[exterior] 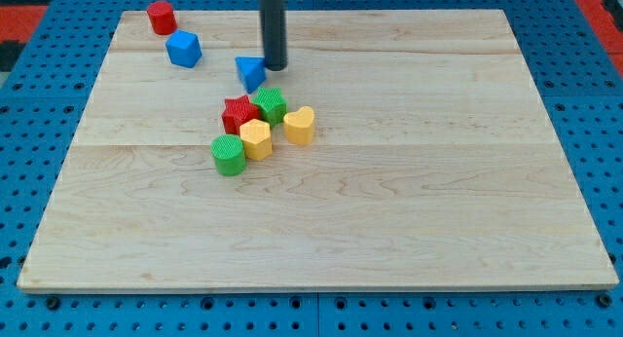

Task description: Push the red star diagonal bottom right to the yellow heart

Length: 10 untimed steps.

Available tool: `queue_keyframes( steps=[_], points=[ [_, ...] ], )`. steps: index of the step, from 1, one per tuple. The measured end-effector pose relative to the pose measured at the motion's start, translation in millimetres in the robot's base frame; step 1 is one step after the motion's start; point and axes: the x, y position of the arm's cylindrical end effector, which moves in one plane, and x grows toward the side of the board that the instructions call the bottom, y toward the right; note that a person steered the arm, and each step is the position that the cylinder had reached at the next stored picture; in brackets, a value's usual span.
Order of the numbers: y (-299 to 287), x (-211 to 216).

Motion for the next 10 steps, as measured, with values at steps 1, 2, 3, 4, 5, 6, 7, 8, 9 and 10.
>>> queue_keyframes(
  steps=[1, 2, 3, 4, 5, 6, 7, 8, 9, 10],
  points=[
    [-13.5, 6.1],
    [-5.2, 7.7],
    [4.5, 7.7],
    [8.5, 9.5],
    [23.7, -15.0],
    [25.2, -47.0],
    [0.3, -53.5],
    [-36.7, -30.2],
    [-62.9, -7.6],
    [-92.1, 3.2]
  ],
)
